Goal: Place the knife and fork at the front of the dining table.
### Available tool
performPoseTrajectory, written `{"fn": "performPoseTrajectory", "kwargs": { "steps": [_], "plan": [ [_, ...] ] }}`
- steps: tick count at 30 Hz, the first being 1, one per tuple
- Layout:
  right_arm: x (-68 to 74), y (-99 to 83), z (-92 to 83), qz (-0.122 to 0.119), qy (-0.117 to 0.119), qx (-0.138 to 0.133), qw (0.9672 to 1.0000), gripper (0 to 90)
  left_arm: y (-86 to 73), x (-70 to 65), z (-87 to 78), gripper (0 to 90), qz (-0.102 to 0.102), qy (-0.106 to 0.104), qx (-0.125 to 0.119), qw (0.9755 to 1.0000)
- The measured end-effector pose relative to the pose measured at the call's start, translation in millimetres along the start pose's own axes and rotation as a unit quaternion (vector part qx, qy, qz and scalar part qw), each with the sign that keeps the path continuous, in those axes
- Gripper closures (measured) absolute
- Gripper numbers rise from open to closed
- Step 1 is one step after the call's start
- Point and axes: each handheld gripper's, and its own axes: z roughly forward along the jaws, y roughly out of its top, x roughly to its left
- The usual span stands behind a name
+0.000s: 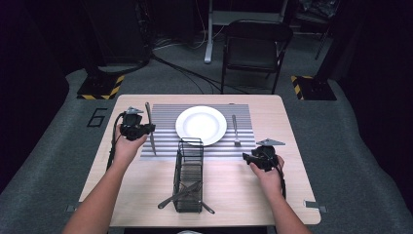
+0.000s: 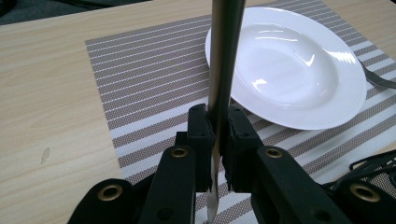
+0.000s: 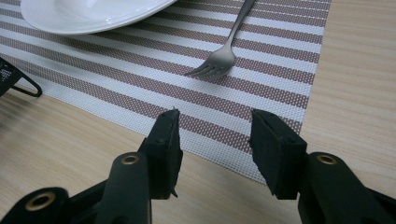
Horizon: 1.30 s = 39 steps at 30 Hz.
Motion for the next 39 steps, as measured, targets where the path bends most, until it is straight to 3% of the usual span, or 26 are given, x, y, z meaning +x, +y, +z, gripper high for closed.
{"fn": "performPoseTrajectory", "kwargs": {
  "steps": [6,19,28,39],
  "plan": [
    [-0.5,0.0,0.1,0.000,0.001,-0.002,1.0000,52.7,0.7,4.0,6.8,82.3,-0.020,0.001,-0.009,0.9998],
    [-0.7,-0.1,0.1,0.001,0.002,-0.001,1.0000,52.7,-1.6,3.6,13.3,82.4,-0.017,-0.003,-0.026,0.9995],
    [-1.0,-0.2,1.4,0.002,0.006,0.000,1.0000,52.7,3.2,1.9,31.7,82.6,-0.027,0.004,-0.037,0.9989],
    [-7.2,-0.6,-0.7,0.024,0.013,-0.005,0.9996,52.7,10.5,2.2,46.7,82.7,-0.067,-0.003,-0.072,0.9952]
  ]
}}
